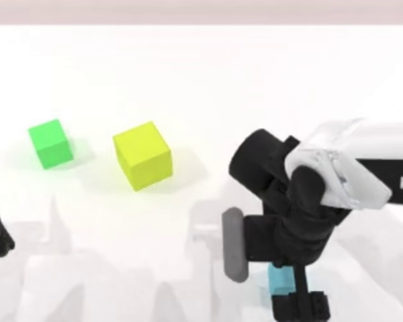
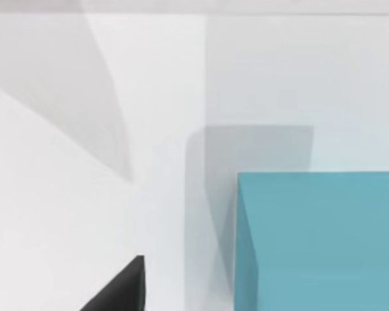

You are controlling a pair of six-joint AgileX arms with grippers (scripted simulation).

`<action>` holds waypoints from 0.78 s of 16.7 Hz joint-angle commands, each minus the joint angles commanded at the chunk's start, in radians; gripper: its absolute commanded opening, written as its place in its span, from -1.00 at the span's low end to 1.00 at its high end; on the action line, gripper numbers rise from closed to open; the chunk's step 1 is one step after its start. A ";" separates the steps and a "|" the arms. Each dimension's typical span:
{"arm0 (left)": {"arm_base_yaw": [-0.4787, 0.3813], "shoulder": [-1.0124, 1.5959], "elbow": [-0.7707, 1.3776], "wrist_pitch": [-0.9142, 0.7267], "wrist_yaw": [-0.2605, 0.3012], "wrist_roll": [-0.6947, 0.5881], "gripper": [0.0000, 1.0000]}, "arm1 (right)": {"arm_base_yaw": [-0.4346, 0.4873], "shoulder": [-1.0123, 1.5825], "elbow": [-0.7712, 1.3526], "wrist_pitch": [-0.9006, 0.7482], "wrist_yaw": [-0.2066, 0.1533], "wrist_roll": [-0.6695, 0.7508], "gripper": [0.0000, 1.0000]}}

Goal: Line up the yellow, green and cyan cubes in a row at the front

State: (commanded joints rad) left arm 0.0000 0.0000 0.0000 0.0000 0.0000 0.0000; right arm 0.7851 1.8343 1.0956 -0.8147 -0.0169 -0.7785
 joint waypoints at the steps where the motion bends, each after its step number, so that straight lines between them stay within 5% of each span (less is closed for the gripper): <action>1: 0.000 0.000 0.000 0.000 0.000 0.000 1.00 | 0.001 -0.001 0.003 -0.003 0.000 -0.001 1.00; 13: 0.000 0.000 0.000 0.000 0.000 0.000 1.00 | 0.004 -0.100 0.173 -0.273 0.000 -0.008 1.00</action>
State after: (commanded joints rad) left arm 0.0000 0.0000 0.0000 0.0000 0.0000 0.0000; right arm 0.7891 1.7348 1.2690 -1.0878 -0.0174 -0.7861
